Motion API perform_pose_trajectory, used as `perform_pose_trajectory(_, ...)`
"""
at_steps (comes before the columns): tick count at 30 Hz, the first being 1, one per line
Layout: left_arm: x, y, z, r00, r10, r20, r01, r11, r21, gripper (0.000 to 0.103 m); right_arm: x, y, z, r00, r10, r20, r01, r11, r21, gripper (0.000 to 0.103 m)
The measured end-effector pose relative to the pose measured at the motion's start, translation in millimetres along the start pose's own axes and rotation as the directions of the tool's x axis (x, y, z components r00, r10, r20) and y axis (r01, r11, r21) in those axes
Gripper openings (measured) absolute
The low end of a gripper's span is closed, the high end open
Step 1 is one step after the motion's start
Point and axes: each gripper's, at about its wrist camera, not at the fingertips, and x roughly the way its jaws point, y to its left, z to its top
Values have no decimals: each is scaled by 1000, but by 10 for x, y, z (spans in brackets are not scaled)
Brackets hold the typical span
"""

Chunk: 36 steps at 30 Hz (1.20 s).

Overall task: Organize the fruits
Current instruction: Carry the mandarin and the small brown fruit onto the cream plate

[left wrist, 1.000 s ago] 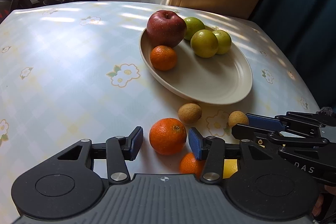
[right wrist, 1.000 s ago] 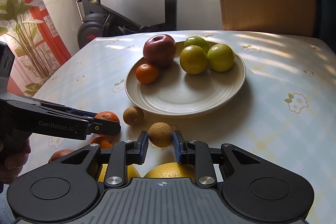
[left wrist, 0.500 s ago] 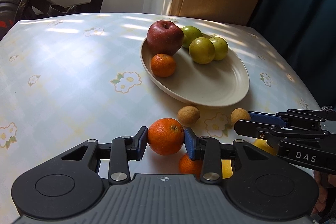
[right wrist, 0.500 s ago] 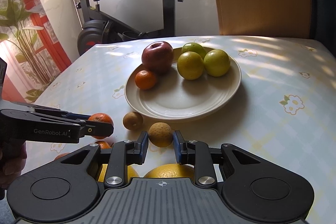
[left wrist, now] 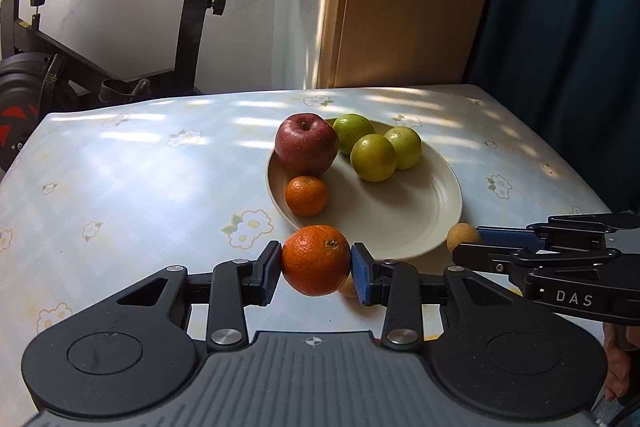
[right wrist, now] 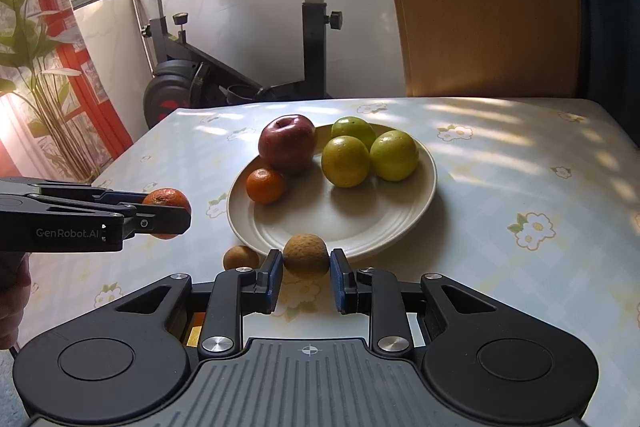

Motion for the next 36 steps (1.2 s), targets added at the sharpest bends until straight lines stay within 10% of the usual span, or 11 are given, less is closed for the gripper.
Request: perform_pose_trajectory(36,811,-407,487,997,-14,-74,21,996,89,40,708,-410,458,995,-73,-68,63,988,-143,23)
